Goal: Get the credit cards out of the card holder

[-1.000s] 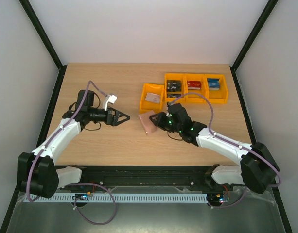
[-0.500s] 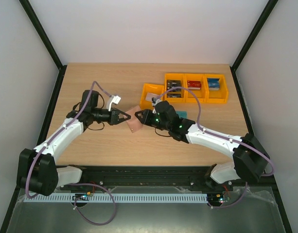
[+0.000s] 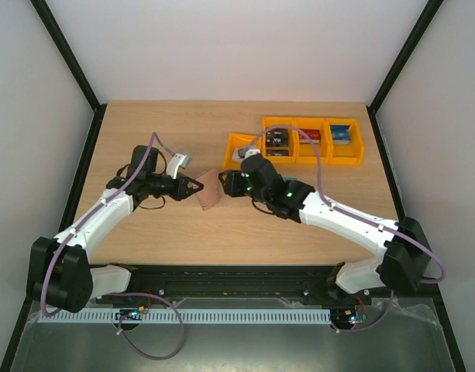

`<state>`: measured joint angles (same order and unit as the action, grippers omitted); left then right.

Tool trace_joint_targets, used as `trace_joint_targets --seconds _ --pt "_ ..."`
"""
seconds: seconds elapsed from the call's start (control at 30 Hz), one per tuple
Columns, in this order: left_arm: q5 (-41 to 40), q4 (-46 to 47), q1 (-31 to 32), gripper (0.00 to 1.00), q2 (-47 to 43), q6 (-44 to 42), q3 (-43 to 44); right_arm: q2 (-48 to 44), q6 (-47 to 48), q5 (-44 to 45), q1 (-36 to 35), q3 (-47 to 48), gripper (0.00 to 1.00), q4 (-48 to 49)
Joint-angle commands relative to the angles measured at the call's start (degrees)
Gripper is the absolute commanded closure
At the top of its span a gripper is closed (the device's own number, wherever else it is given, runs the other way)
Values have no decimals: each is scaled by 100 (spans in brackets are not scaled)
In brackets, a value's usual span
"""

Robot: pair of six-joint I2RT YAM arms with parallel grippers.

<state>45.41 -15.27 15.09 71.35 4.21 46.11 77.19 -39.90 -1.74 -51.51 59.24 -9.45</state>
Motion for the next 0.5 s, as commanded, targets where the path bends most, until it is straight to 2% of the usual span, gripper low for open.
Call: trace_joint_targets --seconds 0.0,0.13,0.23,0.47 --pt "-154 -94 -6 98 6 -121 129 460 934 408 -473 483 47 -586" --pt "-97 -100 -2 98 -20 -131 106 1008 925 407 -601 881 60 -646" --pt "94 -111 -6 98 -29 -168 99 1362 906 366 -607 1093 65 -717" --pt "279 -165 -5 98 37 -227 133 1744 793 1044 -606 1198 76 -1100"
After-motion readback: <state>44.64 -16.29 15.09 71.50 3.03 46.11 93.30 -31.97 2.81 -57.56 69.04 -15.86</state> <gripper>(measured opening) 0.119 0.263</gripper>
